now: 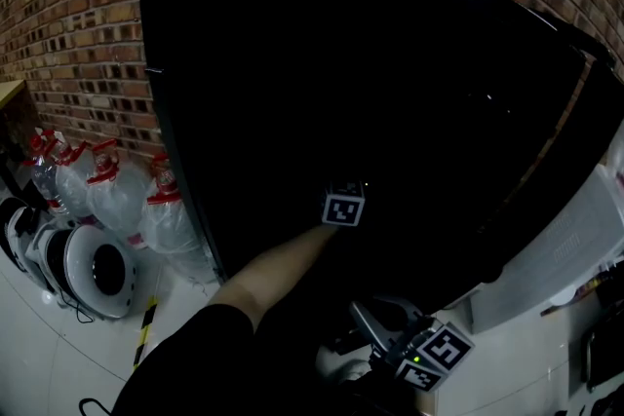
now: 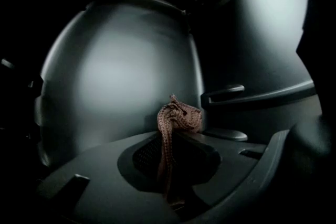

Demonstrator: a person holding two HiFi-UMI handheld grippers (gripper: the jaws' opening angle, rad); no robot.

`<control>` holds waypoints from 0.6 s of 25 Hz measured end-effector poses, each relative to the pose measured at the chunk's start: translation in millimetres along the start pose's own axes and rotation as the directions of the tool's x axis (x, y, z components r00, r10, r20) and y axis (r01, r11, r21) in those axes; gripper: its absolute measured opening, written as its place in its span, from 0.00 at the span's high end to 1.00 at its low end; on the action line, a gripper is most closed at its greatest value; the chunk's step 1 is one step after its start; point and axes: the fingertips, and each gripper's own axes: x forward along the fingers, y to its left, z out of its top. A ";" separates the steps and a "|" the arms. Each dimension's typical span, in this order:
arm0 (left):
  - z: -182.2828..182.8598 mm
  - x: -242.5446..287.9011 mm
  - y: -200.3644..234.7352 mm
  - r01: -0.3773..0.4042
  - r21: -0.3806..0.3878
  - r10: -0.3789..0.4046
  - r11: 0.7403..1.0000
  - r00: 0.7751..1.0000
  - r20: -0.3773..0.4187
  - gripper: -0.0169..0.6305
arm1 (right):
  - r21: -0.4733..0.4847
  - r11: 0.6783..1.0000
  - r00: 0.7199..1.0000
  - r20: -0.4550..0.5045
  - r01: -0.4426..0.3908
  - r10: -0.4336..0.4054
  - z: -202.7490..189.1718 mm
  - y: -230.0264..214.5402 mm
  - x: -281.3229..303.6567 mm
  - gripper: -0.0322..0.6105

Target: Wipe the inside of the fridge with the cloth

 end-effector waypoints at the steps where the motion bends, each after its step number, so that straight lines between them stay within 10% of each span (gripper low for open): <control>1: -0.5 -2.0 5.8 -0.009 -0.002 0.009 1.000 1.000 -0.003 0.89 | -0.008 1.000 1.000 -0.002 -0.001 0.001 0.8 1.1 0.4 0.95; 15: 5.6 -45.8 109.5 -0.273 0.038 0.272 0.961 0.962 0.033 0.89 | -0.021 0.999 0.999 0.014 -0.047 0.048 3.8 17.4 0.6 0.95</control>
